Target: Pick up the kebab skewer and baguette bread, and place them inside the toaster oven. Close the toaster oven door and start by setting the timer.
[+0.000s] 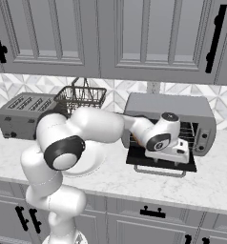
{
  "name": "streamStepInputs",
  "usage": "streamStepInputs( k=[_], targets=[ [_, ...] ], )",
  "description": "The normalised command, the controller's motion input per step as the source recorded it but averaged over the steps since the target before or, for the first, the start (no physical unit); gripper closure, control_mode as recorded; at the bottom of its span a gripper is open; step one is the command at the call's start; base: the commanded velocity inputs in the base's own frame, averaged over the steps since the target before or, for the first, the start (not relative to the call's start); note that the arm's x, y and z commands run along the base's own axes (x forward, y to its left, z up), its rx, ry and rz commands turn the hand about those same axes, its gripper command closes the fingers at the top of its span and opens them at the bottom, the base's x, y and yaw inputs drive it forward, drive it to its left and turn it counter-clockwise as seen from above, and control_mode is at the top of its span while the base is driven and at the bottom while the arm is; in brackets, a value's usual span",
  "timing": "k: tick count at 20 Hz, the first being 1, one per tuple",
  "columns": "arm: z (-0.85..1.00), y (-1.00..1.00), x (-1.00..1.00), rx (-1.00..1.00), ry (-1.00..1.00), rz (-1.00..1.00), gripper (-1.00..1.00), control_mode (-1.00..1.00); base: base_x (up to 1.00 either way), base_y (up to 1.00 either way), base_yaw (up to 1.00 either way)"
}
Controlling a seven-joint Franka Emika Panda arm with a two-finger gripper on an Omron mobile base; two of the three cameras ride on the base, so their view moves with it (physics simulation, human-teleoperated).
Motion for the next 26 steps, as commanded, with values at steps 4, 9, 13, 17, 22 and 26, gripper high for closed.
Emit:
streamStepInputs(
  k=[4,9,13,17,22,26],
  targets=[
    [-0.19,-0.04,0.28,-0.01,0.0,-0.14,-1.0,-1.0,0.0,0.0,0.0],
    [-0.1,-0.01,0.32,0.0,0.0,-0.12,-1.0,-1.0,0.0,0.0,0.0],
    [-0.01,-0.05,0.22,0.0,0.0,-0.11,-1.0,-1.0,0.0,0.0,0.0],
    [0.0,-0.05,0.14,0.0,0.0,-0.1,-1.0,-1.0,0.0,0.0,0.0],
    [0.0,0.0,0.06,0.0,0.0,-0.11,-1.0,-1.0,0.0,0.0,0.0],
    [0.0,0.0,0.11,0.0,0.0,-0.11,-1.0,-1.0,0.0,0.0,0.0]
  ],
)
